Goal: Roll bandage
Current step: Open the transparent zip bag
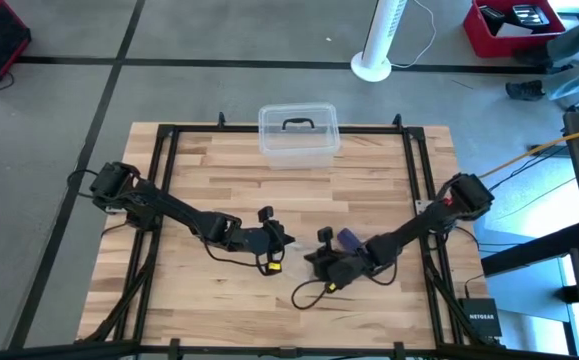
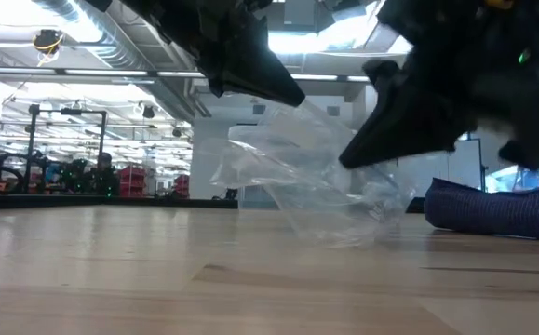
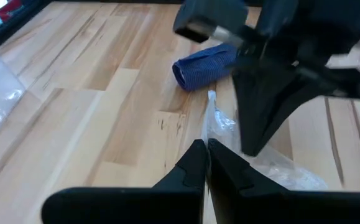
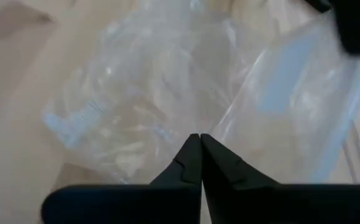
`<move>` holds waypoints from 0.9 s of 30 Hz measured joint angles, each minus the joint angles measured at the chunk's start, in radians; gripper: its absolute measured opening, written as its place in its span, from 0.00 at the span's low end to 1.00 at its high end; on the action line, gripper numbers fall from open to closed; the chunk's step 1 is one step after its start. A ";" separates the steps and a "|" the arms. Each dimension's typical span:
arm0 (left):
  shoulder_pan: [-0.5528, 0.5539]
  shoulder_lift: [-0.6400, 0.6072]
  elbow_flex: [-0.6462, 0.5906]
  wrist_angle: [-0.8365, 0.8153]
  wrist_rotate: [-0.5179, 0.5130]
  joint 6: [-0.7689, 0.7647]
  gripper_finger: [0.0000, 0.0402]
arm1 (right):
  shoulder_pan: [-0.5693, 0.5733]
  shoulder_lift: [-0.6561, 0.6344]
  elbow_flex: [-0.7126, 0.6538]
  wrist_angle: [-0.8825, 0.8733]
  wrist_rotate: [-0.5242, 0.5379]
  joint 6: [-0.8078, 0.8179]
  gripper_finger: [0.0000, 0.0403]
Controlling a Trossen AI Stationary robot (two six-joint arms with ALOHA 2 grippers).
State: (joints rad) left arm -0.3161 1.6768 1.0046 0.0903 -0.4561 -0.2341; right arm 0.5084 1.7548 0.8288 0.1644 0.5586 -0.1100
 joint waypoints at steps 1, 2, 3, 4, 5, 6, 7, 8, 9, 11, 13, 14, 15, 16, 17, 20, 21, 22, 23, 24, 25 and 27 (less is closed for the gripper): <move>0.000 0.000 0.000 0.001 0.000 0.003 0.00 | 0.007 -0.014 0.000 -0.008 0.001 0.006 0.01; 0.000 0.000 0.000 0.001 -0.001 0.007 0.00 | 0.013 -0.032 0.000 -0.025 0.001 0.016 0.01; 0.000 0.000 0.000 0.004 -0.004 0.011 0.00 | 0.019 -0.051 0.000 -0.045 0.002 0.029 0.01; 0.000 0.000 0.000 0.006 -0.012 0.019 0.00 | 0.024 -0.072 0.000 -0.070 0.001 0.048 0.01; -0.003 0.000 0.000 0.007 -0.027 0.032 0.00 | 0.026 -0.094 0.000 -0.098 0.000 0.072 0.02; -0.006 0.000 0.000 0.009 -0.049 0.042 0.00 | 0.030 -0.119 0.000 -0.129 -0.005 0.102 0.03; -0.010 0.000 0.000 0.011 -0.078 0.061 0.00 | 0.030 -0.145 0.000 -0.162 -0.012 0.129 0.05; -0.016 0.000 0.001 0.010 -0.119 0.085 0.00 | 0.030 -0.171 0.000 -0.195 -0.022 0.160 0.06; -0.023 0.000 0.005 0.010 -0.164 0.111 0.00 | 0.029 -0.195 0.000 -0.227 -0.026 0.196 0.08; -0.039 0.000 0.019 0.028 -0.269 0.179 0.00 | 0.028 -0.240 0.000 -0.294 -0.020 0.266 0.11; -0.057 0.000 0.044 0.051 -0.390 0.266 0.00 | 0.028 -0.281 0.000 -0.342 0.020 0.337 0.14; -0.069 0.000 0.056 0.066 -0.463 0.318 0.00 | 0.028 -0.299 0.000 -0.361 0.056 0.370 0.17; -0.081 0.000 0.067 0.087 -0.534 0.375 0.00 | 0.028 -0.314 0.000 -0.380 0.092 0.403 0.19; -0.094 0.000 0.077 0.110 -0.603 0.440 0.00 | 0.028 -0.325 0.000 -0.394 0.128 0.436 0.22; -0.105 0.000 0.082 0.142 -0.667 0.508 0.00 | 0.028 -0.334 0.000 -0.413 0.159 0.465 0.26; -0.134 -0.001 0.084 0.220 -0.744 0.688 0.00 | 0.028 -0.340 0.000 -0.428 0.216 0.525 0.37; -0.141 -0.001 0.084 0.223 -0.738 0.715 0.00 | 0.028 -0.334 0.000 -0.417 0.221 0.538 0.41; -0.146 -0.001 0.084 0.218 -0.724 0.718 0.00 | 0.027 -0.326 0.000 -0.396 0.224 0.549 0.44; -0.151 0.005 0.084 0.210 -0.701 0.704 0.00 | 0.026 -0.313 0.000 -0.377 0.224 0.550 0.48; -0.154 0.014 0.084 0.201 -0.676 0.675 0.00 | 0.026 -0.299 0.000 -0.359 0.224 0.550 0.51; -0.156 0.026 0.084 0.188 -0.656 0.638 0.00 | 0.026 -0.282 -0.003 -0.332 0.224 0.551 0.54; -0.156 0.065 0.084 0.175 -0.620 0.566 0.00 | 0.027 -0.244 -0.020 -0.266 0.223 0.551 0.58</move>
State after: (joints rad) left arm -0.4725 1.7415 1.0882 0.2652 -1.0761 0.3318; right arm 0.5357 1.5105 0.8091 -0.1017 0.7818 0.4412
